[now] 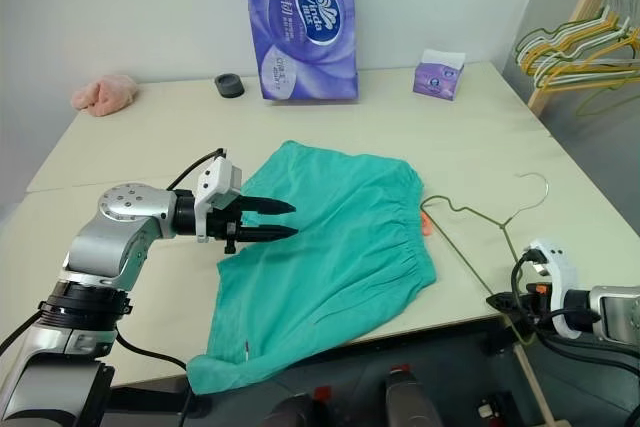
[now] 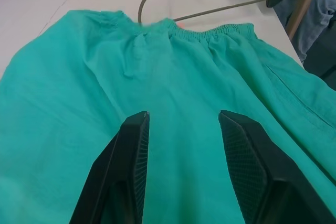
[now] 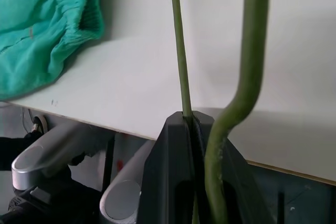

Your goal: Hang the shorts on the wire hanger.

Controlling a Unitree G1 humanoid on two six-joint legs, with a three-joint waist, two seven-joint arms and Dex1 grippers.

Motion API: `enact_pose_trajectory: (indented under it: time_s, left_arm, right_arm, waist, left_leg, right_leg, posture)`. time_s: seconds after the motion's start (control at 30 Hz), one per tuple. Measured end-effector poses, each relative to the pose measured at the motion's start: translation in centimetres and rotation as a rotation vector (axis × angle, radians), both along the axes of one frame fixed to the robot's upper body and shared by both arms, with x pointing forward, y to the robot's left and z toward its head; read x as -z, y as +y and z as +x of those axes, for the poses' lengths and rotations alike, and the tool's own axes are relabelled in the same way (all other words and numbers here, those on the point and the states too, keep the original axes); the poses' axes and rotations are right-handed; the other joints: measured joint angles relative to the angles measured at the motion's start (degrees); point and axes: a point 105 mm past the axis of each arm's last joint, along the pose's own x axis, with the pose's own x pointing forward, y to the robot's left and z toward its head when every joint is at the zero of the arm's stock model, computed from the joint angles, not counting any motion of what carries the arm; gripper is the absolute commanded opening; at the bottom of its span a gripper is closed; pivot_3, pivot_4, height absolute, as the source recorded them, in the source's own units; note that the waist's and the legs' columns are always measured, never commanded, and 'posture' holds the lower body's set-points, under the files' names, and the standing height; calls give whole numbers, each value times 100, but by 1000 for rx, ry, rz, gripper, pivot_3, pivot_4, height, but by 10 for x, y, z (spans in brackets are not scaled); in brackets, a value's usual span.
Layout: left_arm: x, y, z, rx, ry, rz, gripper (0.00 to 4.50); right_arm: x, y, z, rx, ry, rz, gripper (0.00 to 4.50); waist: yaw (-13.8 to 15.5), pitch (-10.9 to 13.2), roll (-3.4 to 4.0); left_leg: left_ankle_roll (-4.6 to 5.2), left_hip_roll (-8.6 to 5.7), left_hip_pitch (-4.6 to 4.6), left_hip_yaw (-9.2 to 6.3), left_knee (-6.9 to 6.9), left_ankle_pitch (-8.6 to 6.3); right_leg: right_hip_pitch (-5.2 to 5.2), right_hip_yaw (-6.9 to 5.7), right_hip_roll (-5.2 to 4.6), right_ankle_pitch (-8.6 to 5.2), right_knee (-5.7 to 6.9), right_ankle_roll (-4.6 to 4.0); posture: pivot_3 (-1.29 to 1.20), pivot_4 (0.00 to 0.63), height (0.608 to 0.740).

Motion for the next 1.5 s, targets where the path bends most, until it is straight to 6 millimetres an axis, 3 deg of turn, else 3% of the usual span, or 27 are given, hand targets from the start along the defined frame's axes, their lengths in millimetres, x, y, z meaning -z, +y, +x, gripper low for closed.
enact_pose_trajectory:
  time_s: [0.17, 0.5, 0.77, 1.07, 1.3, 1.5]
  left_arm:
    - [1, 0, 0, -9, 6, -1, 2211]
    - [-1, 2, 4, -35, -4, -3, 2211]
    - [-6, 19, 13, -126, -29, -10, 2211]
    - [-9, 20, 16, -131, -43, -11, 2211]
    - [-11, 18, 18, -134, -64, -9, 2211]
    - [-10, 16, 19, -141, -68, -19, 2211]
  right_arm:
    - [0, 7, -2, -1, 33, 63, 0]
    - [2, 28, 15, -52, 50, 92, 0]
    - [-2, 36, 28, -94, 53, 107, 0]
    - [5, 62, 60, -153, 41, 127, 0]
    - [-11, 78, 97, -161, -120, 176, 0]
    - [-12, 92, 104, -196, -188, 176, 0]
  waist:
    - [2, 0, 0]
    - [1, 0, 0]
    - [-4, -1, 1]
    - [-15, -1, 2]
    - [-29, -3, 5]
    - [-18, -7, 8]
  left_leg:
    - [0, -1, 0, 2, 0, 0]
    - [1, -2, -1, 3, 1, 0]
    - [1, -2, -1, 2, 0, 0]
    - [0, -2, -4, 2, 0, 0]
    - [0, -2, -9, 2, 0, 0]
    - [0, -4, -21, 0, 2, 0]
  right_leg:
    - [1, 3, 0, 0, -1, 0]
    - [0, 3, -2, 0, -1, 0]
    - [-2, 3, -3, 1, 0, 0]
    - [-7, 2, -5, 2, 1, 0]
    - [-15, 4, -6, 4, 5, 0]
    - [-27, 4, -8, 6, 7, 2]
  posture:
    - [-273, 127, 740]
    - [-253, 116, 740]
    - [-245, 109, 740]
    - [-239, 102, 740]
    - [-230, 96, 740]
    - [-226, 94, 740]
